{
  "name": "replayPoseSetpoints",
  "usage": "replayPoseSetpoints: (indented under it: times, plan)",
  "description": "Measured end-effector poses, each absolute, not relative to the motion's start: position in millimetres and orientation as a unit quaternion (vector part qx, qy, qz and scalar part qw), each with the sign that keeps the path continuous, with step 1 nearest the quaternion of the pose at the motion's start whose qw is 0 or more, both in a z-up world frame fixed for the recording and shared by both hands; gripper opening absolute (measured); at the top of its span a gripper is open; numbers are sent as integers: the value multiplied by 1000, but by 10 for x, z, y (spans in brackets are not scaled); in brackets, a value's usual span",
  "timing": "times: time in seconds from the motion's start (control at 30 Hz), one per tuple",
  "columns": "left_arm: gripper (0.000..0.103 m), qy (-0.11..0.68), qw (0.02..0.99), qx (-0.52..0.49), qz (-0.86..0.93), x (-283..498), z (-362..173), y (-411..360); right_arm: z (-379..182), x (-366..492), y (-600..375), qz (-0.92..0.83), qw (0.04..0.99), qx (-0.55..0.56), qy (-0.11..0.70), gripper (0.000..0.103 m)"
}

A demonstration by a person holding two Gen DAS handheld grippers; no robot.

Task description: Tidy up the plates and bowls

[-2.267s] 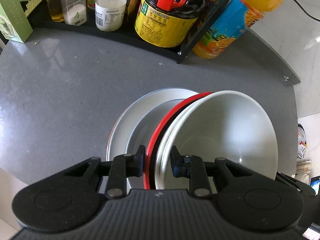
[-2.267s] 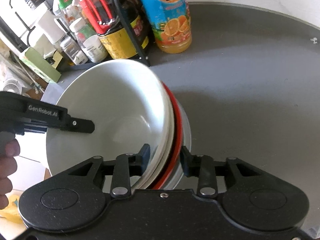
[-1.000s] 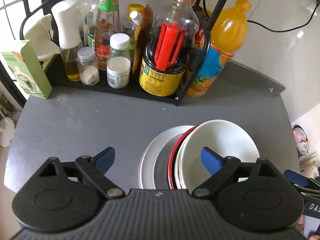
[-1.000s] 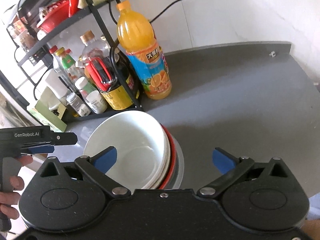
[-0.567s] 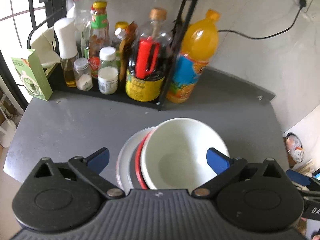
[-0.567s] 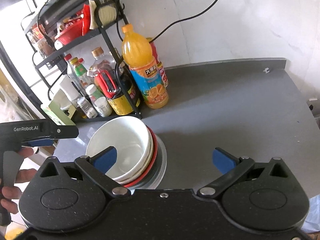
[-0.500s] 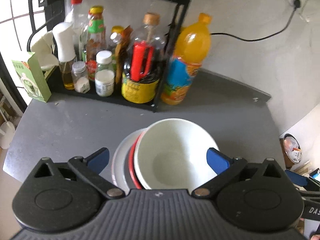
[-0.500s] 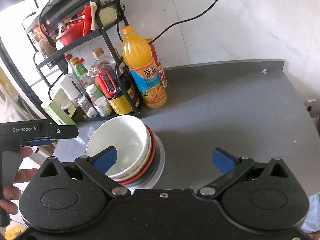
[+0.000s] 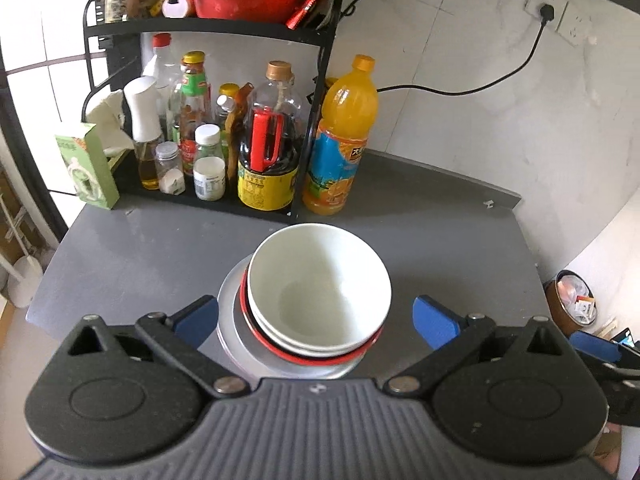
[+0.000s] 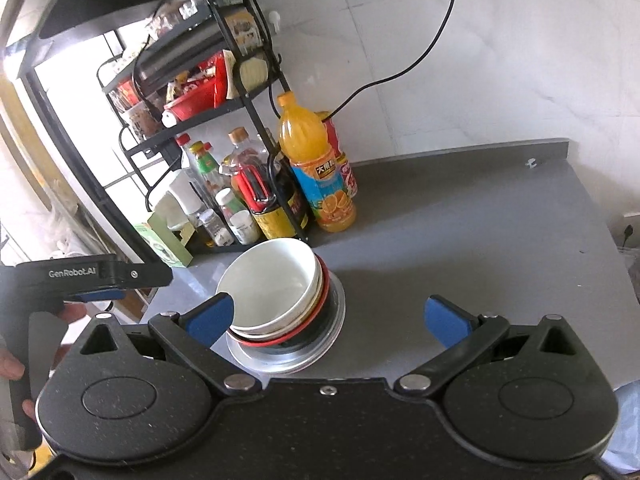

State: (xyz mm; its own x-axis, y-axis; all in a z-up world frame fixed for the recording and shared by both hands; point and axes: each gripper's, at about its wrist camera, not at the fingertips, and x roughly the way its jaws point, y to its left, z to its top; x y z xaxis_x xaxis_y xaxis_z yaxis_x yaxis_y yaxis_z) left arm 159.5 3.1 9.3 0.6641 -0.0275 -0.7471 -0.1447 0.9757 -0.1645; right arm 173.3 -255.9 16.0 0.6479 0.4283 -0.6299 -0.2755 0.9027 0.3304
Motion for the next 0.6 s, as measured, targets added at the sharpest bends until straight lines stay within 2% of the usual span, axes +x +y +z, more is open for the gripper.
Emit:
replayPoseSetpoints:
  times: [0.3, 0.6]
  plan:
    - [103, 379, 921, -88, 18, 1240, 359, -143, 263, 1435, -2664, 199, 906, 99, 360, 103]
    - [103, 360, 927, -102, 14, 882, 392, -200, 291, 1158, -2799, 169, 906, 121, 370, 103]
